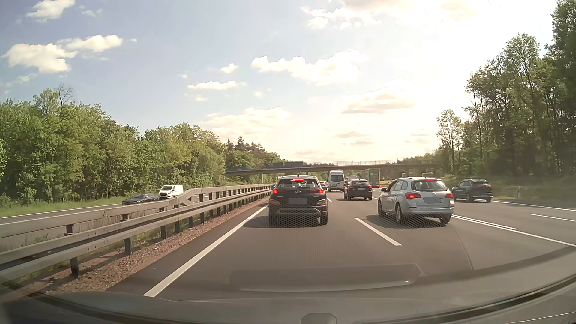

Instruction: Follow the waypoints while adhering to traffic rules and regulations

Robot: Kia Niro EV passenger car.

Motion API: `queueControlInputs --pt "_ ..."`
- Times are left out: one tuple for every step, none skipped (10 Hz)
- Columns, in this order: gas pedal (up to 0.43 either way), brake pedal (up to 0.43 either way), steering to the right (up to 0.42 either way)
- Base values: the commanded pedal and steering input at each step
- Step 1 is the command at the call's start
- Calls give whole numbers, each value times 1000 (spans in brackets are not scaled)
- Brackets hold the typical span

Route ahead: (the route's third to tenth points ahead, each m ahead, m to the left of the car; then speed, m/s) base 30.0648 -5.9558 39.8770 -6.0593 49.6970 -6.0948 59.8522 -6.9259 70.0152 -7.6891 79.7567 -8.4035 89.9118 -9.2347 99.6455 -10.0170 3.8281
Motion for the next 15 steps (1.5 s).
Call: queueControlInputs --pt "0 0 0" --pt "0 0 0" --pt "0 0 1" --pt "0 0 2" --pt "0 0 2" --pt "0 0 2" --pt "0 0 2" --pt "0 0 2" --pt "0 0 2" --pt "0 0 2" --pt "0 0 2" --pt "0 0 2" --pt "0 0 2" --pt "0 0 2" --pt "0 0 2"
